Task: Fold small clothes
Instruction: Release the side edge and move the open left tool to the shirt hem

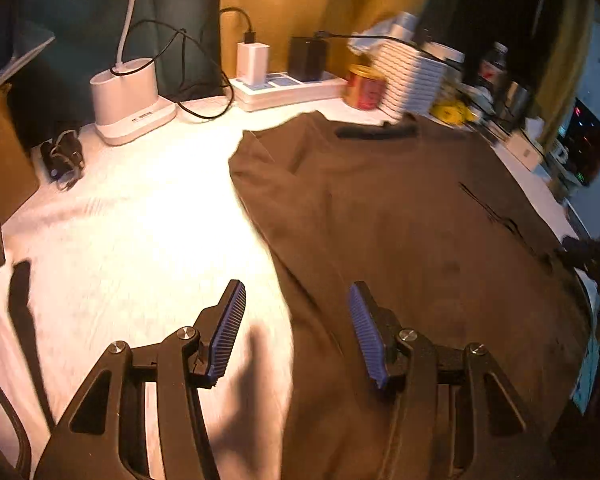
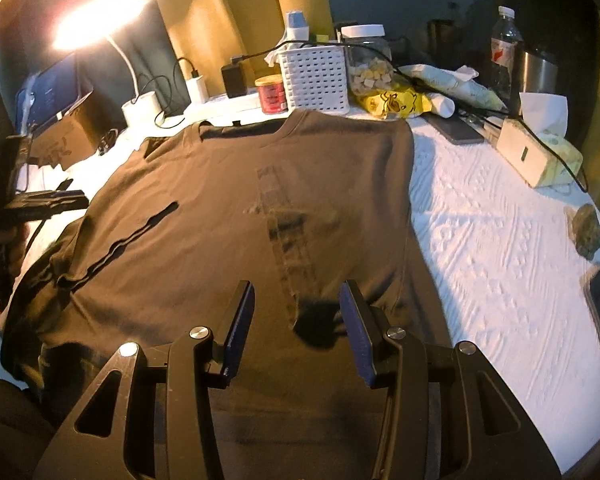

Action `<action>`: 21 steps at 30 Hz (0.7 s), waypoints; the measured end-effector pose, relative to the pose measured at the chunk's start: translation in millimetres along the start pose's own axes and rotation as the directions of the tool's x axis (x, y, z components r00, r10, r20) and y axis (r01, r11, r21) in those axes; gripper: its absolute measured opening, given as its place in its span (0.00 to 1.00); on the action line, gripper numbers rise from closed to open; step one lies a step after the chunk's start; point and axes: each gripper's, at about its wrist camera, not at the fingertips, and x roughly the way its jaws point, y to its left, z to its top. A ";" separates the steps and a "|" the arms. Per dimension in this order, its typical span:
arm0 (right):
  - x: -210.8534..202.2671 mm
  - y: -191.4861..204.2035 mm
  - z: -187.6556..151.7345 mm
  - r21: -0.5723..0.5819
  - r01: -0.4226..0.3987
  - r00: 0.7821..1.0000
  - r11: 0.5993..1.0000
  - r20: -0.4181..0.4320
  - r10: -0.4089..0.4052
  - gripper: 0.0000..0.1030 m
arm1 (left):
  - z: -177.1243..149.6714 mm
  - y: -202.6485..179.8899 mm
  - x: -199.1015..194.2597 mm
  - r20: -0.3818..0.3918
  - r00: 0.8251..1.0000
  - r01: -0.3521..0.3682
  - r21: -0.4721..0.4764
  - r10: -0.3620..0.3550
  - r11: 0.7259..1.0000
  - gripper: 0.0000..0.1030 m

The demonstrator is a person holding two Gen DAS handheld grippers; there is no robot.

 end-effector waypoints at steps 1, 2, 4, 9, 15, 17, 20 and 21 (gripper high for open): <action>2.6 -1.4 2.9 0.001 0.004 1.000 1.000 -0.001 -0.004 0.46 | 6.5 1.9 6.8 0.003 1.000 0.000 -0.003 0.000 1.000 0.49; 5.9 -3.6 5.9 0.002 0.011 1.000 1.000 -0.004 -0.011 0.46 | 11.8 4.2 13.9 0.001 1.000 0.002 -0.007 -0.002 1.000 0.47; 12.4 -7.5 10.2 0.008 0.017 1.000 1.000 -0.013 -0.017 0.46 | 18.5 7.8 24.9 -0.012 1.000 0.004 -0.023 -0.004 1.000 0.39; 26.5 -15.4 19.7 0.017 0.028 0.999 0.999 -0.038 -0.028 0.46 | 27.9 10.0 34.4 0.000 1.000 -0.001 -0.004 0.001 1.000 0.04; 40.5 -18.7 24.0 0.022 0.032 0.997 0.999 -0.070 -0.030 0.46 | 26.0 23.2 22.9 0.037 0.979 -0.202 0.043 0.200 0.979 0.03; 43.1 -18.4 23.6 0.023 0.031 0.997 0.999 -0.075 -0.029 0.46 | 22.3 32.6 24.8 0.022 0.976 -0.218 0.030 0.217 0.976 0.03; 42.8 -16.7 23.3 0.020 0.031 0.997 0.999 -0.076 -0.030 0.46 | 18.4 33.4 28.2 0.005 0.976 -0.220 0.042 0.220 0.975 0.03; 42.1 -16.3 23.8 0.019 0.031 0.997 0.999 -0.074 -0.029 0.46 | 18.3 33.0 27.4 0.003 0.974 -0.225 0.043 0.225 0.973 0.03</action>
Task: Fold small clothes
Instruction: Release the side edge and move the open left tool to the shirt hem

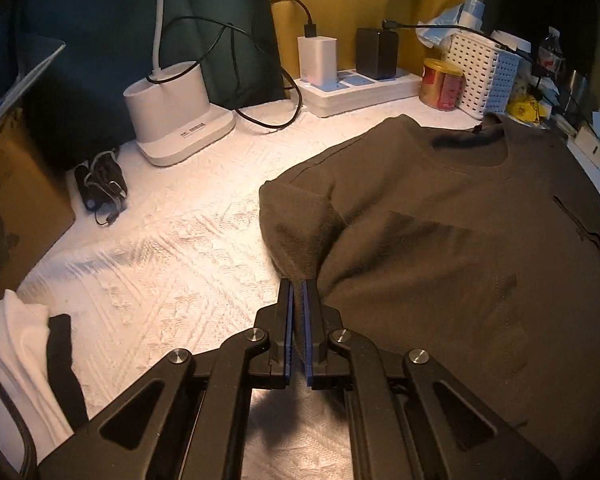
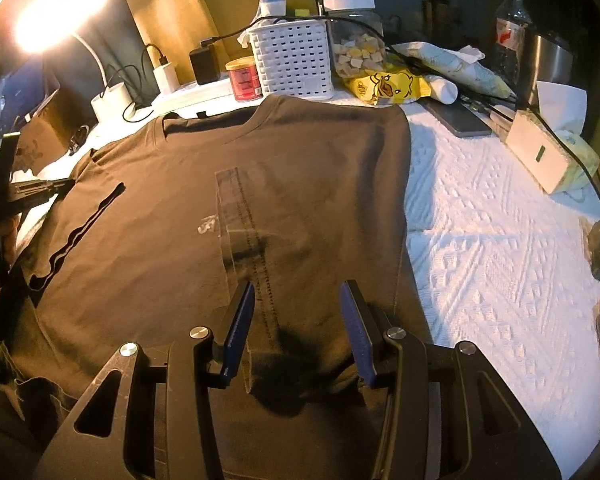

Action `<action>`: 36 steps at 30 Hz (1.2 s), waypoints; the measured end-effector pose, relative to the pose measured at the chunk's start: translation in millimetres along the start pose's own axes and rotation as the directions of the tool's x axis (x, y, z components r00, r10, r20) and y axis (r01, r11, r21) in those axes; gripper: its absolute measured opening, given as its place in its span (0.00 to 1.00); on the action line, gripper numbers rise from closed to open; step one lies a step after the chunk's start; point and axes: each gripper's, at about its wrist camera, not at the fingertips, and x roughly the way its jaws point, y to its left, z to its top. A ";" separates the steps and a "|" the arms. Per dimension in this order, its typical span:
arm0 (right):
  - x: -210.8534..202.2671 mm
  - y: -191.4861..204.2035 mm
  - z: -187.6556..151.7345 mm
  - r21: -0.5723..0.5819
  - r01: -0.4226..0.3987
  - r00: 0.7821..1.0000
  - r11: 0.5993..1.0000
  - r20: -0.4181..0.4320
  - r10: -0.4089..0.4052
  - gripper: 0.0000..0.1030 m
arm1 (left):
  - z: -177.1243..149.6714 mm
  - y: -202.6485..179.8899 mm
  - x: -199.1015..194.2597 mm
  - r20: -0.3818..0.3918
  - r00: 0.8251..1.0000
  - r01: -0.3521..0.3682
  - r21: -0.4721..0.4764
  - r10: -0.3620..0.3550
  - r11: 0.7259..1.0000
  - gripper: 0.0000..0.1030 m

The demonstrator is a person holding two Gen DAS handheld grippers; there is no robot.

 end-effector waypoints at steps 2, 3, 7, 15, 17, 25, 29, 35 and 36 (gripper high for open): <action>-3.6 1.5 -0.5 -0.003 0.000 1.000 1.000 0.007 0.000 0.46 | 1.8 -0.8 -1.6 -0.004 1.000 -0.025 0.000 0.025 1.000 0.07; -5.6 2.2 -1.1 -0.003 0.001 1.000 1.000 0.011 -0.001 0.46 | 2.4 -0.3 -3.3 -0.007 0.999 -0.044 -0.003 0.044 0.999 0.09; -14.3 4.4 -4.6 -0.005 0.003 1.000 1.000 0.024 -0.003 0.46 | 2.3 -0.9 -17.6 0.013 0.997 -0.079 -0.014 0.079 0.997 0.23; -36.4 5.0 -19.4 0.004 0.017 0.998 1.000 0.053 -0.018 0.46 | -21.6 -19.6 -61.9 0.064 0.998 0.029 -0.039 -0.027 0.999 0.64; -41.9 4.7 -23.3 0.005 0.023 0.998 1.000 0.060 -0.024 0.46 | -30.1 -27.6 -69.8 0.065 0.997 0.047 -0.023 -0.045 0.999 0.64; -67.7 2.9 -41.5 0.007 0.045 0.994 0.999 0.095 -0.045 0.46 | -64.9 -51.9 -98.3 0.068 0.995 0.068 -0.001 -0.068 0.998 0.64; -78.8 2.3 -52.7 0.007 0.053 0.993 0.999 0.104 -0.053 0.46 | -80.6 -60.3 -115.3 0.086 0.990 0.110 -0.004 -0.109 0.994 0.67; -85.7 1.3 -70.2 0.000 0.065 0.994 0.998 0.092 -0.065 0.46 | -104.6 -74.6 -135.0 0.107 0.982 0.158 -0.013 -0.156 0.987 0.83; -86.4 0.4 -73.7 0.005 0.070 0.994 0.998 0.083 -0.071 0.46 | -109.7 -78.6 -137.0 0.107 0.982 0.157 -0.005 -0.155 0.988 0.83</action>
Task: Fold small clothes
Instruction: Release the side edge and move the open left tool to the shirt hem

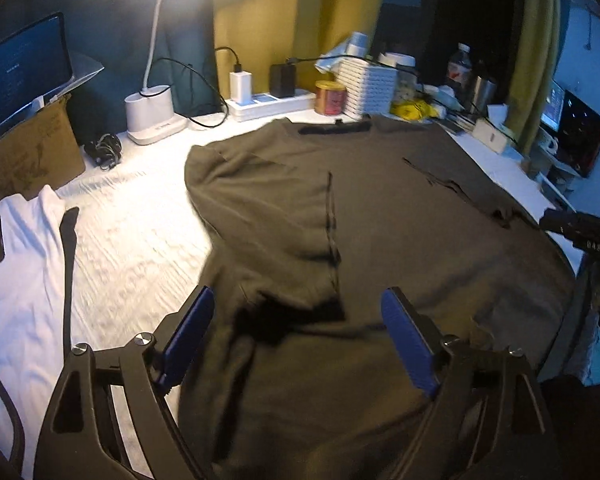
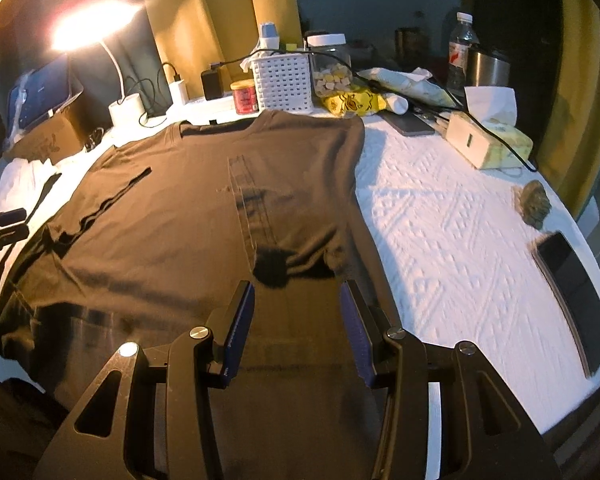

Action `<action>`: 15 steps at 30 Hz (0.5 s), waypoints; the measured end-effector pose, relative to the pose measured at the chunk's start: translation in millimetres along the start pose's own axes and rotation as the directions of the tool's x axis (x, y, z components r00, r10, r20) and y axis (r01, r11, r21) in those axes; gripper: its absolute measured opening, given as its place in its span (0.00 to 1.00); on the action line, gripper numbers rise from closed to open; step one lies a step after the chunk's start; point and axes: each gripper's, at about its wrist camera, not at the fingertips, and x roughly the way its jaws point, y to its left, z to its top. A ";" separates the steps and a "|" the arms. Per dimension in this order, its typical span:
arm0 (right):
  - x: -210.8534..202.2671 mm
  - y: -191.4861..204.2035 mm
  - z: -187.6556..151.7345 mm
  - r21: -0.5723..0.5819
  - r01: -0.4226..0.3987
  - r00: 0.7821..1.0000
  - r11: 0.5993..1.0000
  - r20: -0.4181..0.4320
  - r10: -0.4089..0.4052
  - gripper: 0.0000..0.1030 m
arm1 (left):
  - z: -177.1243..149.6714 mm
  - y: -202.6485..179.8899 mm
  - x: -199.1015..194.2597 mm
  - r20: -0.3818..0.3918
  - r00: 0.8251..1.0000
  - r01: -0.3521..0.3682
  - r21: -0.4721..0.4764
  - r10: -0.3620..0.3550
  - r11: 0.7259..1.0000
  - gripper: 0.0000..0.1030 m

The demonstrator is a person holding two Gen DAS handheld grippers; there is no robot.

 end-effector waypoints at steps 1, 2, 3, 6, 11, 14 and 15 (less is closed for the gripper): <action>-0.8 -1.1 -3.6 0.001 0.003 1.000 1.000 -0.004 -0.003 0.46 | -3.1 -2.0 -1.7 0.003 1.000 0.003 0.002 -0.003 1.000 0.83; -1.4 -1.8 -6.3 0.001 0.007 1.000 1.000 -0.008 -0.007 0.46 | -6.7 -4.3 -3.5 0.006 1.000 0.010 0.000 -0.010 1.000 0.83; -2.2 -3.7 -10.3 0.004 0.012 1.000 1.000 -0.012 -0.012 0.46 | -11.0 -6.8 -5.2 0.008 1.000 0.020 -0.004 -0.020 1.000 0.83; -2.5 -8.2 -19.3 0.010 0.023 0.999 1.000 -0.024 -0.022 0.46 | -21.5 -11.9 -9.4 0.007 0.999 0.037 -0.015 -0.037 0.999 0.83; -0.9 -13.1 -28.5 0.020 0.028 0.999 0.999 -0.038 -0.027 0.46 | -43.1 -16.2 -14.0 -0.022 1.000 0.016 -0.012 -0.017 1.000 0.83; 0.9 -13.3 -31.6 0.016 0.027 0.999 1.000 -0.043 -0.026 0.46 | -56.7 -11.8 -21.2 -0.034 0.999 0.008 -0.028 -0.009 1.000 0.83; 1.7 -12.4 -32.3 0.014 0.025 0.999 1.000 -0.045 -0.024 0.46 | -61.2 -8.5 -24.7 -0.034 0.999 -0.002 -0.040 0.001 0.999 0.83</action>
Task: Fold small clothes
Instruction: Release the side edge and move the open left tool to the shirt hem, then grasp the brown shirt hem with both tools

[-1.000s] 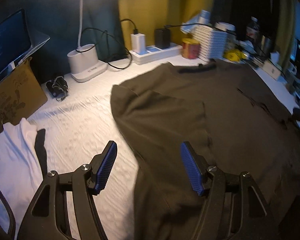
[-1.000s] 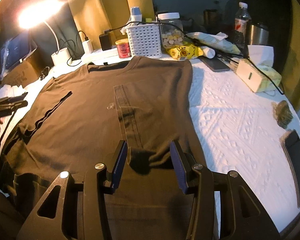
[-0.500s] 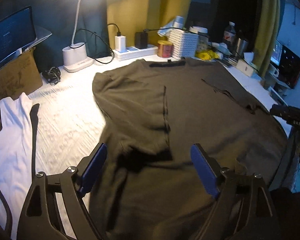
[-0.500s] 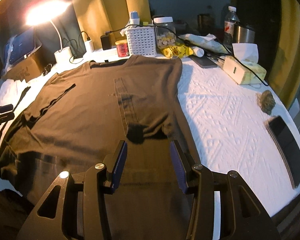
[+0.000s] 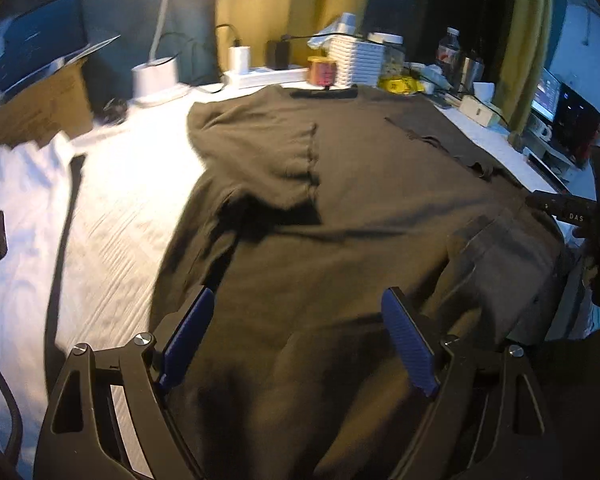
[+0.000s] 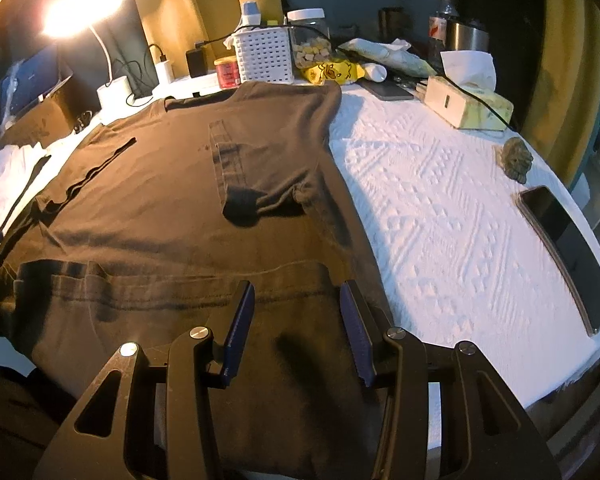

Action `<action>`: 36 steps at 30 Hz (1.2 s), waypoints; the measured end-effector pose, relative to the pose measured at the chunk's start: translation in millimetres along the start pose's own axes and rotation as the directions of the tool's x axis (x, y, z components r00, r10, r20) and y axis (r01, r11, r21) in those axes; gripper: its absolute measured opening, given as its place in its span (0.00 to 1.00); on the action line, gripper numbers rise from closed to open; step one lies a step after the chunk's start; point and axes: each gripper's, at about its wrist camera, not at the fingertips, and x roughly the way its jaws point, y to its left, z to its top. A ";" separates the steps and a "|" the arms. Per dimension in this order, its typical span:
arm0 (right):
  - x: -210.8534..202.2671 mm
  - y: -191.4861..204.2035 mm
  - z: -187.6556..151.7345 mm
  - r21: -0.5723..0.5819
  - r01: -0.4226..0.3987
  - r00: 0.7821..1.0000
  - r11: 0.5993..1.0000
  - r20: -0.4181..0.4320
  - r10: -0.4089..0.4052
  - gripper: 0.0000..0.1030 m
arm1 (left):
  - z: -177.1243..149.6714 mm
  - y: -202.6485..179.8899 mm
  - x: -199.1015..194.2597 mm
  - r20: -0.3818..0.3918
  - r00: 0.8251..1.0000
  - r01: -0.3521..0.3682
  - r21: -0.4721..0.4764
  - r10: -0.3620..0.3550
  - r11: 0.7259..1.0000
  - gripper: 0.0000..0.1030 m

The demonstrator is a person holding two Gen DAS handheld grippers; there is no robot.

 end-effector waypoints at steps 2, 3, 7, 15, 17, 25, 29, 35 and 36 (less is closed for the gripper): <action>1.8 1.7 -0.8 -0.005 0.003 1.000 1.000 -0.003 -0.003 0.46 | -8.1 8.0 -7.1 -0.002 1.000 -0.012 -0.036 0.012 0.999 0.83; 2.4 2.6 -0.7 -0.008 0.007 1.000 1.000 -0.001 -0.007 0.46 | -11.6 11.4 -10.9 -0.003 1.000 -0.012 -0.053 0.011 0.999 0.83; 2.4 4.2 1.4 -0.011 0.015 1.000 1.000 0.015 -0.015 0.46 | -26.6 22.9 -18.0 -0.012 1.000 -0.014 -0.102 0.013 0.995 0.83; 7.9 6.2 -3.5 -0.028 0.024 1.000 0.999 0.000 -0.024 0.46 | -36.0 22.6 -10.2 -0.045 0.999 -0.012 -0.087 0.008 0.996 0.57; 7.6 4.8 -4.8 -0.028 0.023 1.000 0.999 0.000 -0.023 0.46 | -37.0 20.5 -10.2 -0.043 0.999 -0.027 -0.068 0.024 0.997 0.53; 7.3 5.4 -8.5 -0.034 0.046 0.999 0.998 0.022 -0.045 0.39 | -39.3 21.9 -10.8 -0.038 0.997 -0.067 -0.045 0.066 0.997 0.08; 6.0 -0.1 -7.7 -0.022 0.042 0.999 0.999 0.023 -0.042 0.17 | -39.0 23.4 -15.9 -0.029 0.997 -0.072 -0.055 0.071 0.996 0.06; 5.1 1.8 -7.1 -0.034 0.042 0.999 0.999 0.030 -0.041 0.09 | -44.4 27.8 -13.0 -0.042 0.995 -0.089 -0.056 0.087 0.994 0.06; 4.0 1.6 -6.7 -0.036 0.042 0.999 0.998 0.032 -0.041 0.08 | -44.0 26.8 -13.5 -0.044 0.995 -0.087 -0.054 0.085 0.995 0.04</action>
